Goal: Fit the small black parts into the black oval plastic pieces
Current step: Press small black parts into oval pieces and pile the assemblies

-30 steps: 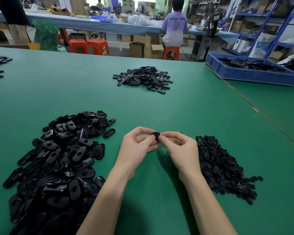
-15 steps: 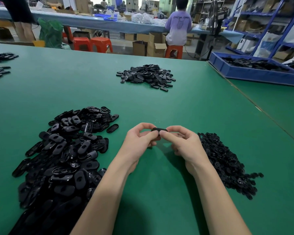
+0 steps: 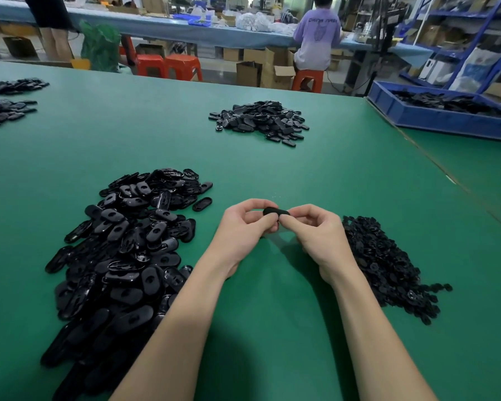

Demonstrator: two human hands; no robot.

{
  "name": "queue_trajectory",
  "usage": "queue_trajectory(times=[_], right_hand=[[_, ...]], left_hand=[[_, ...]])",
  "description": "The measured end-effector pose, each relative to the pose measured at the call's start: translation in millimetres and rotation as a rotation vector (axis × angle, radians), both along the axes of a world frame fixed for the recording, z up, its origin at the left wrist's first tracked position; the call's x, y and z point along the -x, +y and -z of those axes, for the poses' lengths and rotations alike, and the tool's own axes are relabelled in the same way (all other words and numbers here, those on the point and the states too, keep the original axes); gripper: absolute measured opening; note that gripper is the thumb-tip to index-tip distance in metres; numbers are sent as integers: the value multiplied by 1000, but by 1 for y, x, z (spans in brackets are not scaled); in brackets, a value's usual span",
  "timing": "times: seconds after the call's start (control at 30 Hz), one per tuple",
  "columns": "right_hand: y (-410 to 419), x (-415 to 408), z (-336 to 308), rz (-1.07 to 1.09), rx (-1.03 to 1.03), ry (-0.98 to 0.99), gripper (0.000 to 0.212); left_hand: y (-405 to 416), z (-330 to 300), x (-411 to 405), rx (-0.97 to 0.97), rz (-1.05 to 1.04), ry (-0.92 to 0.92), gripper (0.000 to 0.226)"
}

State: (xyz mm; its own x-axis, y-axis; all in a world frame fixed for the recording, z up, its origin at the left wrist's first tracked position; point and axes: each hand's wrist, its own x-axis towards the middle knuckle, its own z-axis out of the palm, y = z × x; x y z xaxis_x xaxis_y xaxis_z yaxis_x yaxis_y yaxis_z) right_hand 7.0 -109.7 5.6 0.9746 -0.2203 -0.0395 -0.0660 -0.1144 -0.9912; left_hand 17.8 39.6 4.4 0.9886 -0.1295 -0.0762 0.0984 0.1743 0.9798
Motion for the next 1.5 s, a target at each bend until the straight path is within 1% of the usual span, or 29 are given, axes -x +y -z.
queue_trajectory(times=[0.4, 0.47, 0.53, 0.57, 0.67, 0.73, 0.8, 0.83, 0.9, 0.97, 1.07, 1.13, 1.27, 1.4, 1.5], right_hand=[[5, -1, 4, 59, 111, -20, 20], [5, 0, 3, 44, 97, -20, 19], [5, 0, 1, 26, 39, -19, 16], [5, 0, 1, 33, -1, -19, 14], [4, -3, 0, 77, -85, -11, 11], [4, -4, 0, 90, -68, -1, 6], [7, -6, 2, 124, -4, -19, 7], [9, -7, 5, 155, 51, -29, 10], [13, -7, 8, 224, 159, -52, 15], [18, -6, 8, 268, 232, -57, 16], [17, -5, 9, 283, 265, -39, 13], [16, -6, 10, 276, 251, -29, 12], [16, -7, 10, 246, 256, -20, 10], [19, -3, 12, 265, 300, -35, 7], [23, 0, 14, 268, 351, -36, 10]], left_hand=[[-4, 2, -1, -126, -56, -24, 13], [-4, 2, -1, -119, -43, -34, 11], [-2, 2, 0, -117, -33, -62, 12], [-2, 3, 0, -146, -34, -87, 13], [-1, 5, 0, -403, -90, -204, 17], [-1, 5, -1, -526, -142, -280, 16], [1, 4, -4, -675, -195, -351, 17], [1, 4, -8, -741, -229, -353, 17], [-5, 1, -19, -796, -315, -293, 17], [-16, -5, -42, -879, -360, -245, 19], [-33, -14, -74, -1091, -301, -219, 22], [-34, -16, -87, -1160, -279, -175, 23], [-29, -15, -96, -1186, -266, -141, 25], [-25, -10, -93, -1192, -244, -187, 39], [-18, -5, -84, -1121, -341, -269, 32]])
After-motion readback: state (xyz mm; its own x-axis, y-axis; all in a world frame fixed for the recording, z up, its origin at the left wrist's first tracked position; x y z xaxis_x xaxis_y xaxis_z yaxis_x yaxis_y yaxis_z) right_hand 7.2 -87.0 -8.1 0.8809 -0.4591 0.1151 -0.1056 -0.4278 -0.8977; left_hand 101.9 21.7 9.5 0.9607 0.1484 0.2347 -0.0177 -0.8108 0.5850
